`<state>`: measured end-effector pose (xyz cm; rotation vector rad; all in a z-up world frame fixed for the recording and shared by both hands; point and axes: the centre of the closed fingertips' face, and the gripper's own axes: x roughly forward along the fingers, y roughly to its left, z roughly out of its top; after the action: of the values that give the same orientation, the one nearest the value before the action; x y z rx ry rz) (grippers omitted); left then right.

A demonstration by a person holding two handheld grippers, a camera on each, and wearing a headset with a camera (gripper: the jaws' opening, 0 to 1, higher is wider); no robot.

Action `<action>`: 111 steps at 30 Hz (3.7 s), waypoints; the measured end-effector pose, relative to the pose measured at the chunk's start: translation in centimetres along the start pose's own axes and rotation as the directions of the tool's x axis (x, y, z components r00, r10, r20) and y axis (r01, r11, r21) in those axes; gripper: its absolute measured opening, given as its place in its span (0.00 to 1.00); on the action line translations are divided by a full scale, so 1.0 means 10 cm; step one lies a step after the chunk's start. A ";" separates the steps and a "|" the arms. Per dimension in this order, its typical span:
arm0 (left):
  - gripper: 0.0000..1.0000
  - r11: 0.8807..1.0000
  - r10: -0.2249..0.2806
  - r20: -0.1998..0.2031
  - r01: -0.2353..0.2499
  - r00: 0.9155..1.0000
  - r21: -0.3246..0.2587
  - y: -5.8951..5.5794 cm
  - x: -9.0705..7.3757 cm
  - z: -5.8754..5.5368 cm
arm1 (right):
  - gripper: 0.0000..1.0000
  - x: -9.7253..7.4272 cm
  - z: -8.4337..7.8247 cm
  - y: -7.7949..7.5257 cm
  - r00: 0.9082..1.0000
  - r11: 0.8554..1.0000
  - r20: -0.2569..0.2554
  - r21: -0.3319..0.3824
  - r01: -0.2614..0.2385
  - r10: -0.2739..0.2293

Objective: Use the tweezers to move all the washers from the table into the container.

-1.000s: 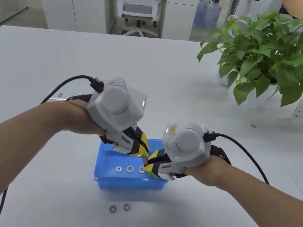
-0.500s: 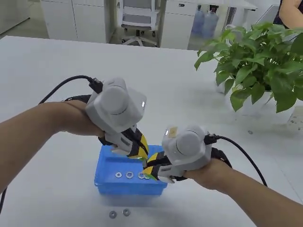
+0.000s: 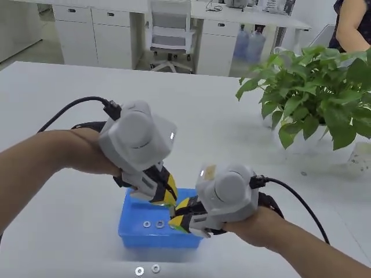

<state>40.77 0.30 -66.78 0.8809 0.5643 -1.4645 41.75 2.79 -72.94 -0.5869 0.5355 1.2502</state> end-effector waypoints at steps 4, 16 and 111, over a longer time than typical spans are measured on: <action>0.06 1.000 0.007 0.002 -0.007 1.000 -0.005 -0.08 -0.05 0.01 | 0.11 -0.02 0.05 0.07 1.000 1.000 0.008 -0.005 -0.001 0.001; 0.06 1.000 0.003 -0.009 -0.003 1.000 -0.007 -0.31 -0.06 -0.01 | 0.12 0.01 0.06 0.31 1.000 0.999 0.010 -0.020 -0.026 0.026; 0.06 0.995 -0.081 -0.010 0.080 0.997 -0.060 -0.62 0.34 -0.38 | 0.09 0.46 -0.37 0.69 0.996 0.995 -0.010 0.037 -0.092 0.093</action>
<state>35.59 1.92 -72.70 0.8294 0.6564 -1.5077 35.93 4.99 -79.52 -0.5443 0.5997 1.3225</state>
